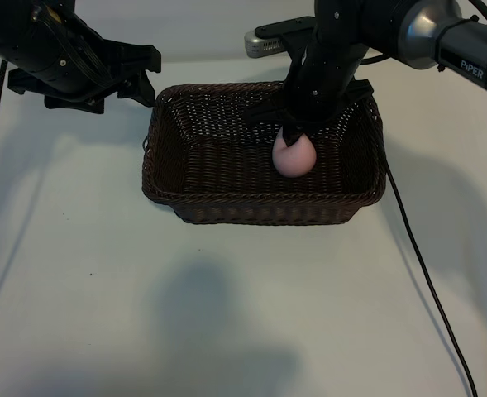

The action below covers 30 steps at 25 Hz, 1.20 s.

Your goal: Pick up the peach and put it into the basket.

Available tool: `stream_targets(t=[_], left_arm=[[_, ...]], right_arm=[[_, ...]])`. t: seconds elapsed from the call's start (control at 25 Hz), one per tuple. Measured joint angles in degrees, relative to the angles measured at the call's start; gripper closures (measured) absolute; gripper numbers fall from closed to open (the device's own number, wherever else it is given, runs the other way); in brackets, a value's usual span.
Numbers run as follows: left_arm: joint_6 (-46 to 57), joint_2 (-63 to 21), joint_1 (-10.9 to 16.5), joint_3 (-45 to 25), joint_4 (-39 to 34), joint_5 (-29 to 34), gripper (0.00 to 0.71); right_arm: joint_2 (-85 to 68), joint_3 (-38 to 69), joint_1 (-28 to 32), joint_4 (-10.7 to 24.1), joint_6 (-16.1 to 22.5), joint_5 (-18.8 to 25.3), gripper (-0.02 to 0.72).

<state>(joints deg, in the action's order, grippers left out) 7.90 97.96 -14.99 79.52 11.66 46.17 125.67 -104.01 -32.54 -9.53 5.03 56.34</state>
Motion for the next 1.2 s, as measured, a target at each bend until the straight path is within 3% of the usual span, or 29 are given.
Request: stream_targets(t=[0.24,0.36,0.56,1.2], left_arm=[[-0.2,0.0,0.0,0.0,0.0,0.0,0.123],[-0.2,0.0,0.0,0.0,0.0,0.0,0.123],[-0.2,0.0,0.0,0.0,0.0,0.0,0.123],[-0.1,0.0,0.0,0.0,0.0,0.0,0.123]], right_arm=[[0.0,-6.4,0.0,-0.1,-0.1,6.6,0.271],[0.0,-10.6,0.0,-0.2,-0.6,11.0,0.195],[-0.1,-14.8,0.6,3.2,-0.9,13.4,0.189],[-2.3,-15.1,14.9,6.1,-1.4,13.8,0.214]])
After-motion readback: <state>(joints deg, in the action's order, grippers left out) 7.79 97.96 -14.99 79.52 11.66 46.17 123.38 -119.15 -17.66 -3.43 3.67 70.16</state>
